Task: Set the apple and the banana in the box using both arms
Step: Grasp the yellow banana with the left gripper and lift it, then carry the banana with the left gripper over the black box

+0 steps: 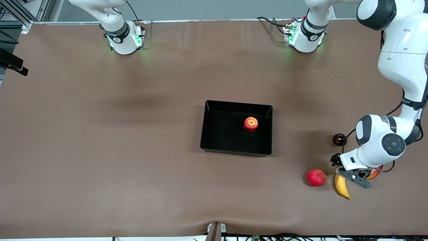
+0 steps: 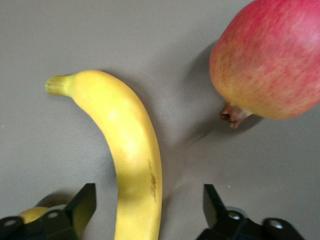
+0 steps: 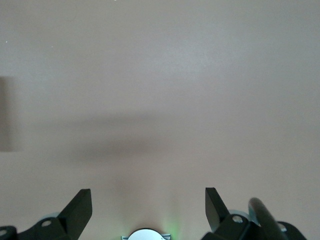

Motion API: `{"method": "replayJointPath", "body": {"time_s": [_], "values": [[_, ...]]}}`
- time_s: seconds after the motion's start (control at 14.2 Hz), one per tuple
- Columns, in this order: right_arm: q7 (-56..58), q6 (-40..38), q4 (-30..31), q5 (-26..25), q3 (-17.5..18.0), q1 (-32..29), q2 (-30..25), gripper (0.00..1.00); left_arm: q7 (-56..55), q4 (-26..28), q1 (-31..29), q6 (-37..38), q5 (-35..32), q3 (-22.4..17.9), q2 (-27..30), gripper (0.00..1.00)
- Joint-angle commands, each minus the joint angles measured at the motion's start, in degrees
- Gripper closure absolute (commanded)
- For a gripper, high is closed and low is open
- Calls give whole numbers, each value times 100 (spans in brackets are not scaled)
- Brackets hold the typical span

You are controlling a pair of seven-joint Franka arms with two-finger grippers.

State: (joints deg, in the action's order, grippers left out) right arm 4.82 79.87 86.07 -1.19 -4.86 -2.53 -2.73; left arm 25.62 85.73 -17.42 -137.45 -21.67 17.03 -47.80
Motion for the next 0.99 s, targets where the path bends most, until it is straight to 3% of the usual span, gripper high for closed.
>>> {"method": "replayJointPath", "body": {"time_s": [0.0,0.07,0.14,0.35,0.56,0.78,0.92], "values": [[54,-68,-47,67,64,-133,9,0,49,-118,-34,-18,-145,63,-54,64],[54,-68,-47,67,56,-142,9,0,84,-118,-34,-18,-162,55,-28,93],[54,-68,-47,67,56,-142,9,0,75,-118,-34,-18,-154,63,-2,100],[54,-68,-47,67,56,-151,9,0,223,-101,-60,104,-189,116,244,100],[54,-68,-38,67,56,-151,9,0,594,-92,-51,717,-101,247,910,100],[54,-77,-38,75,47,-177,9,0,497,-57,-34,1517,-66,721,1561,100],[54,-68,-29,75,56,-212,18,0,-149,-48,-34,2009,92,1124,1931,100]]}}
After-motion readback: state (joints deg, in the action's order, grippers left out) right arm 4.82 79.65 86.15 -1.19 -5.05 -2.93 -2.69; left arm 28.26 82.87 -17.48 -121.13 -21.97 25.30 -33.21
